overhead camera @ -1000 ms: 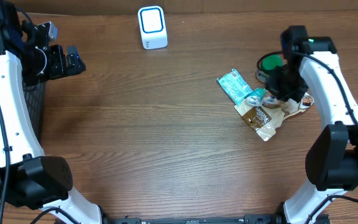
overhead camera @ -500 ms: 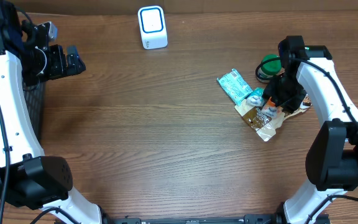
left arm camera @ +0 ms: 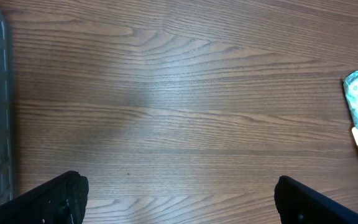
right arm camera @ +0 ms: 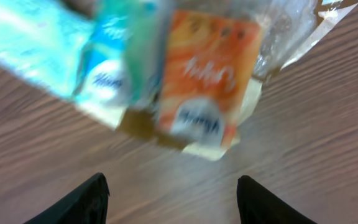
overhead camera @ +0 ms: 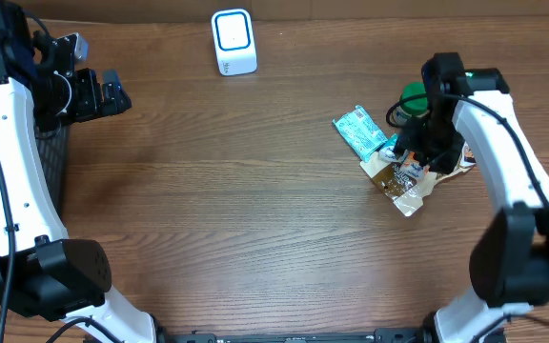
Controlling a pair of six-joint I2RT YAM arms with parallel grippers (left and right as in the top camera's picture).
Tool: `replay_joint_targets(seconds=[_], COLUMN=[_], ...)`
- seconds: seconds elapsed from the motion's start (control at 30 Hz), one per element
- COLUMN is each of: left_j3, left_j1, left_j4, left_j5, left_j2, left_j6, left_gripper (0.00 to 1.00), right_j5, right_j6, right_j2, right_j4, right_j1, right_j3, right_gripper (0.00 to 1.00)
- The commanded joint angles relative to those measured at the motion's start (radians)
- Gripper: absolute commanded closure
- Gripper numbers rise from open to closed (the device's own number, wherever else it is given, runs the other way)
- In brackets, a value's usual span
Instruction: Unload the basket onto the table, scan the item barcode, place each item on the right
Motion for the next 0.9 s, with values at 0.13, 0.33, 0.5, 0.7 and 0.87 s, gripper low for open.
replay_joint_targets(seconds=[0.13, 0.33, 0.5, 0.7, 0.87], left_j3=[0.009, 0.009, 0.009, 0.009, 0.009], left_j1=[0.003, 0.003, 0.003, 0.003, 0.003], left_j4=[0.002, 0.002, 0.002, 0.002, 0.002], left_j5=[0.001, 0.001, 0.001, 0.001, 0.001], left_j2=[-0.002, -0.002, -0.002, -0.002, -0.002], left_j6=[0.016, 0.016, 0.016, 0.016, 0.016], left_gripper=[0.00, 0.00, 0.01, 0.01, 0.00], right_j5=[-0.019, -0.025, -0.066, -0.066, -0.066], right_j6=[-0.050, -0.034, -0.035, -0.035, -0.035], right_j2=[-0.322, -0.568, -0.724, -0.826, -0.843], right_j4=[-0.063, -0.137, -0.141, -0.155, -0.191], right_j1=[0.095, 0.154, 0.159, 0.159, 0.159], right_j3=[0.061, 0.062, 0.061, 0.061, 0.061], right_gripper=[0.20, 0.00, 0.00, 0.00, 0.00])
